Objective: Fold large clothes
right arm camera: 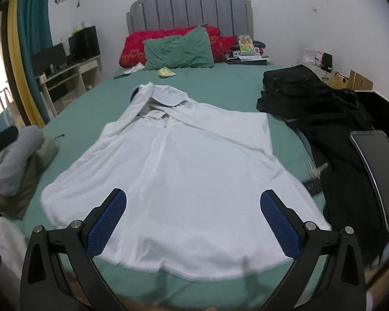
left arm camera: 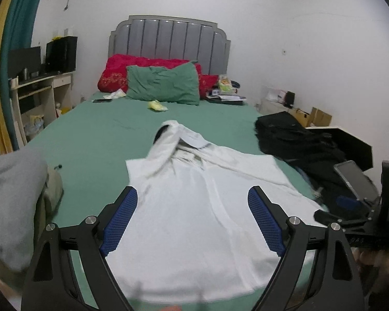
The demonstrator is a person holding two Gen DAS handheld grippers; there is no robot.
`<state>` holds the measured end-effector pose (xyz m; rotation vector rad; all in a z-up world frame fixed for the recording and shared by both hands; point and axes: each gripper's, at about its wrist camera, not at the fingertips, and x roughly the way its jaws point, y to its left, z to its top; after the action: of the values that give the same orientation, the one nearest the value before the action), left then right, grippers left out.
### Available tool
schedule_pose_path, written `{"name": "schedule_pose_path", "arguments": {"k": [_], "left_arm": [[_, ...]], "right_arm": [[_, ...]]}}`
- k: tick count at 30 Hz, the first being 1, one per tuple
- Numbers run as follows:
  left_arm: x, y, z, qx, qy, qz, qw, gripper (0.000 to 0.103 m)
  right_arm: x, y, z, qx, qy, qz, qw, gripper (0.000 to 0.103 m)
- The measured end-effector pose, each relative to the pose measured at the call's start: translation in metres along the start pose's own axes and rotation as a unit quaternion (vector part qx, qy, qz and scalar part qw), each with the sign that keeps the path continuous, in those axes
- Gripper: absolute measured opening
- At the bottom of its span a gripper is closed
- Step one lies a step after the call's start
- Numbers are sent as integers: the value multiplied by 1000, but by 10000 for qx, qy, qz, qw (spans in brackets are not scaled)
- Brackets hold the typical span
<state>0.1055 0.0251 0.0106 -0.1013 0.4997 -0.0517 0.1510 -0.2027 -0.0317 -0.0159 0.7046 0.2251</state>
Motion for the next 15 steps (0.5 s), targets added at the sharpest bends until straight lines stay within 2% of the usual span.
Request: {"name": "schedule_pose_path", "arguments": {"k": [3,4,5,8,12,14,15], "left_arm": [[45,22,11,51,173,-84,9998,89],[57,28,14,54,218,-116,9997,89],[72,36,18,41,252,-135,9996,89],[115,59,25,59,338,1,9994,89],[166,97,23,-42,462,194,9987,89],[185,123,16,-343,623,268,9971,89],[194,135,13,-432,756,299,9958,89]], "right_arm": [[43,1,24,-225,104,47,9997,101],[53,1,29,-308,146,46,9994,97],[76,6,39,-470,228,46,9986,87],[124,17,62,-770,397,171,9961,67],[205,44,101,-1279,537,276,9899,60],[244,53,117,-1295,664,455,9883,50],[269,58,126,-1299,779,401,9877,47]]}}
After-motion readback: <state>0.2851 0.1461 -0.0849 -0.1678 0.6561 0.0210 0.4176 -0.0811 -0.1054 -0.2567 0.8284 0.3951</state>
